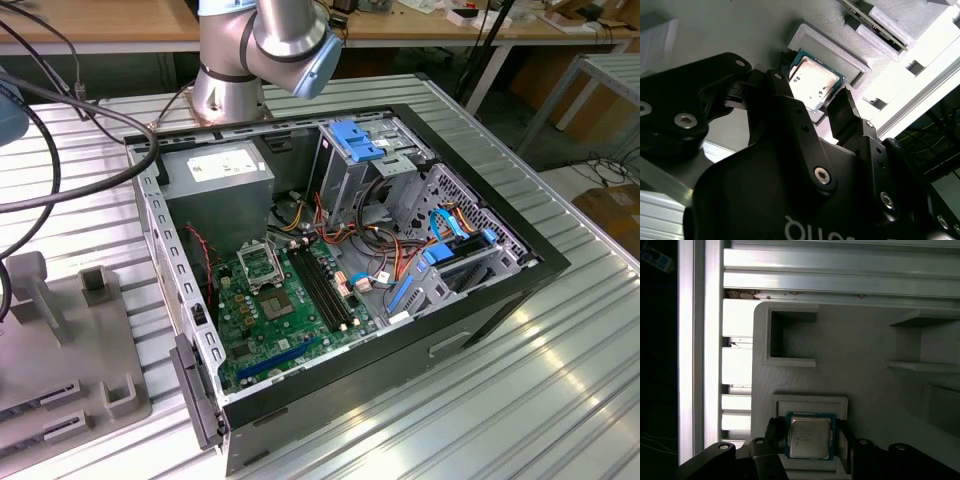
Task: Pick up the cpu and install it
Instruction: 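Pick up the cpu and move it towards the insertion slot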
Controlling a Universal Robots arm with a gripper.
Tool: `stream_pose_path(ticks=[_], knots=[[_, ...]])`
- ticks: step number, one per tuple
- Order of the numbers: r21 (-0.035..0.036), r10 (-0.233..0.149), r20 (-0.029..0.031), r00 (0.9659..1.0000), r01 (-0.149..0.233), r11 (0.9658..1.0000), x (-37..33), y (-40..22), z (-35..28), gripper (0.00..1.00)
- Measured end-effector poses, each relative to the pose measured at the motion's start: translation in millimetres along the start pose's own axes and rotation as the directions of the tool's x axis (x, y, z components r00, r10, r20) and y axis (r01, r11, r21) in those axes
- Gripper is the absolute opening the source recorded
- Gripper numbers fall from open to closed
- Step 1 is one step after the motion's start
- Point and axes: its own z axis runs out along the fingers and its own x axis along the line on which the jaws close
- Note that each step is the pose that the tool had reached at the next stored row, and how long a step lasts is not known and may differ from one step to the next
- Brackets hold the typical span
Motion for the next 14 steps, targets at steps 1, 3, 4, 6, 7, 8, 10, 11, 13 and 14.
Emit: stream_pose_path(ticks=[1,3,4,6,7,8,10,11,13,14], knots=[[-0.0001,0.0,0.0002,1.0,0.0,1.0,-0.1,0.0,-0.7,0.57],[-0.0002,0.0,0.0003,1.0,0.0,1.0,0.0,0.0,-1.3,0.57],[-0.0001,0.0,0.0002,1.0,0.0,1.0,0.0,-0.1,-1.4,0.57],[0.0,0.0,0.0,1.0,0.0,1.0,0.0,-0.1,-1.5,0.57],[0.0,0.0,0.0,1.0,0.0,1.0,0.0,-0.1,-1.6,0.57],[0.0,0.0,0.0,1.0,0.0,1.0,-0.1,-0.1,-1.5,0.57],[-0.0001,0.0,0.0002,1.0,0.0,1.0,-0.2,-0.1,-1.5,0.57],[0.0,0.0,0.0001,1.0,0.0,1.0,-0.1,-0.1,-1.5,0.57],[0.0001,0.0,0.0,1.0,0.0,1.0,-0.2,-0.1,-1.5,0.56],[0.0,0.0,0.0,1.0,0.0,1.0,-0.2,-0.1,-1.5,0.49]])
